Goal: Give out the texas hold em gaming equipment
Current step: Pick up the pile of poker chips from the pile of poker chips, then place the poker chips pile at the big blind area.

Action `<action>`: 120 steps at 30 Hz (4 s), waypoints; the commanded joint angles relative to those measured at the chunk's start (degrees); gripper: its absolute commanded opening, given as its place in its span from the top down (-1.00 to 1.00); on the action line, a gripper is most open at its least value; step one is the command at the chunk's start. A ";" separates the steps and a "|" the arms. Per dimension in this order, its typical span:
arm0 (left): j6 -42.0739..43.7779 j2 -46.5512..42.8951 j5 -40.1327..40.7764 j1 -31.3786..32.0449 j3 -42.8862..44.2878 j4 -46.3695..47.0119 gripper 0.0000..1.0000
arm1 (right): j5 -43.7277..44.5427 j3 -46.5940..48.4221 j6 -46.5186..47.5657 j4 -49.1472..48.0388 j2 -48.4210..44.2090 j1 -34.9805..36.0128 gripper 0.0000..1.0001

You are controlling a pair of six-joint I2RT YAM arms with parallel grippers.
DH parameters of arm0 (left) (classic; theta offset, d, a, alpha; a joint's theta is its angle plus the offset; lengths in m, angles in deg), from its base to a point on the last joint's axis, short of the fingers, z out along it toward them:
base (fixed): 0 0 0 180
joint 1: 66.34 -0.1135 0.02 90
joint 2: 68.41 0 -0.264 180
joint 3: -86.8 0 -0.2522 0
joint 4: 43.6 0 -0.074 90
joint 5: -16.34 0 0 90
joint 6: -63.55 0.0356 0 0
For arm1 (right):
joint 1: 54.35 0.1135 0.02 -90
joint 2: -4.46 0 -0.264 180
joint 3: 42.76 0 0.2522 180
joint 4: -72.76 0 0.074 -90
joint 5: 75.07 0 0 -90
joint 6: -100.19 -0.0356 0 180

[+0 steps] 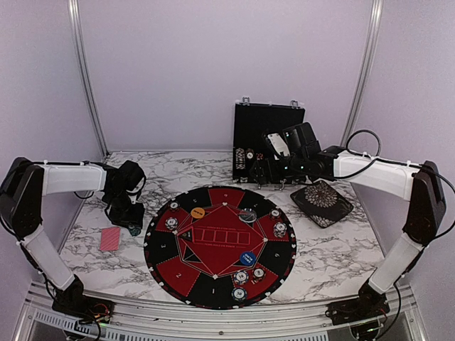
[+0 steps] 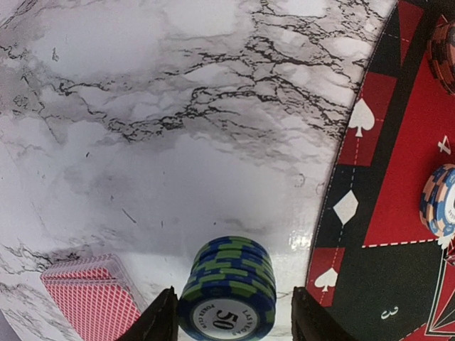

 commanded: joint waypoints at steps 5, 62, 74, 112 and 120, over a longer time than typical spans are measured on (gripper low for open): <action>1.07 1.19 0.19 -0.33 -0.55 0.07 -0.03 | 0.47 2.71 0.36 -0.30 0.65 -0.54 -0.96; 2.92 0.05 1.26 -0.37 2.13 -2.67 0.25 | 0.42 2.83 0.35 0.02 0.34 -0.56 -0.96; 3.08 -0.72 1.34 -0.17 3.26 -4.00 0.26 | 0.60 2.53 0.31 0.13 -0.19 -0.52 -0.96; 4.92 18.74 -0.38 5.87 24.42 -6.37 0.26 | 1.15 1.64 0.47 -0.11 -1.83 -0.51 -0.96; 4.96 21.31 -0.62 5.93 26.58 -6.13 0.27 | 1.15 1.55 0.54 -0.16 -1.71 -0.54 -0.96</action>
